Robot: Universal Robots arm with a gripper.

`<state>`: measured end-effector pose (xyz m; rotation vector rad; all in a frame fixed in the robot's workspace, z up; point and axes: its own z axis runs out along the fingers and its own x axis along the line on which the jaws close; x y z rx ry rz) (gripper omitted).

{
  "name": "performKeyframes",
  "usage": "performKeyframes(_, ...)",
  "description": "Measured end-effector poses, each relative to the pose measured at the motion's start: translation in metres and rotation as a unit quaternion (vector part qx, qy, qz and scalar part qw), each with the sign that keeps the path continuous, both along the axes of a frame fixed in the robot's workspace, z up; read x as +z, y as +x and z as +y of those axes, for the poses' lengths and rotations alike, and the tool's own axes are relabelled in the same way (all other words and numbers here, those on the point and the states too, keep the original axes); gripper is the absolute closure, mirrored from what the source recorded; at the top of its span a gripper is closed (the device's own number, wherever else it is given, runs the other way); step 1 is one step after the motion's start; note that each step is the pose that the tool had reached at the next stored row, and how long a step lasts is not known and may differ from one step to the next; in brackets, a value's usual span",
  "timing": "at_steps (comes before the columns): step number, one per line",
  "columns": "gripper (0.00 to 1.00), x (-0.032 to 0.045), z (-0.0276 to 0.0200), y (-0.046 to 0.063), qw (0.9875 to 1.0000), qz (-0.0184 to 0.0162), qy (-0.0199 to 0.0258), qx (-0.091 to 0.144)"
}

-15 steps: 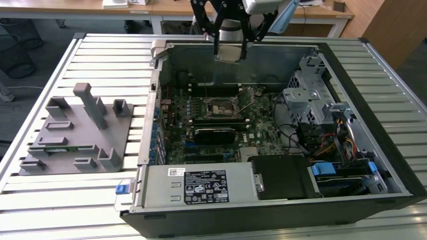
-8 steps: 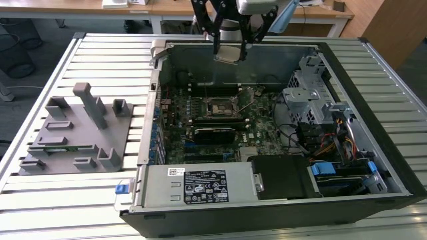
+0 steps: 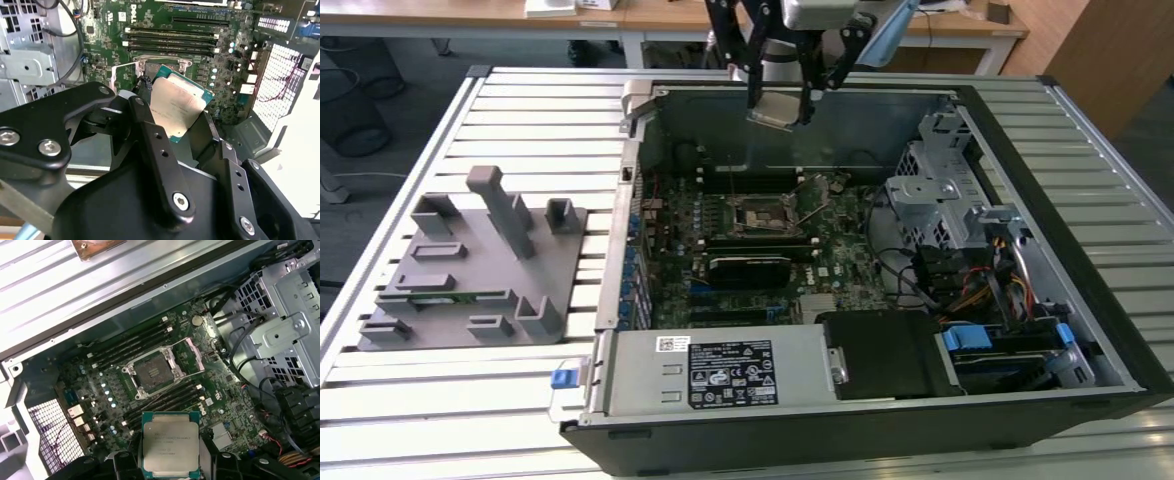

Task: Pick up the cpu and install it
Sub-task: 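Place the cpu into insertion slot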

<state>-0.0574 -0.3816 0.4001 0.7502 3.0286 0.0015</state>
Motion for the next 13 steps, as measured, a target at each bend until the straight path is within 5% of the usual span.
performKeyframes(7, 0.46, -0.0014, 0.0006, 0.0000, 0.9989, -0.0001, -0.0004, -0.048)
performKeyframes(13, 0.46, -0.0037, 0.0009, 0.0000, 0.9956, -0.0001, -0.0004, -0.094)
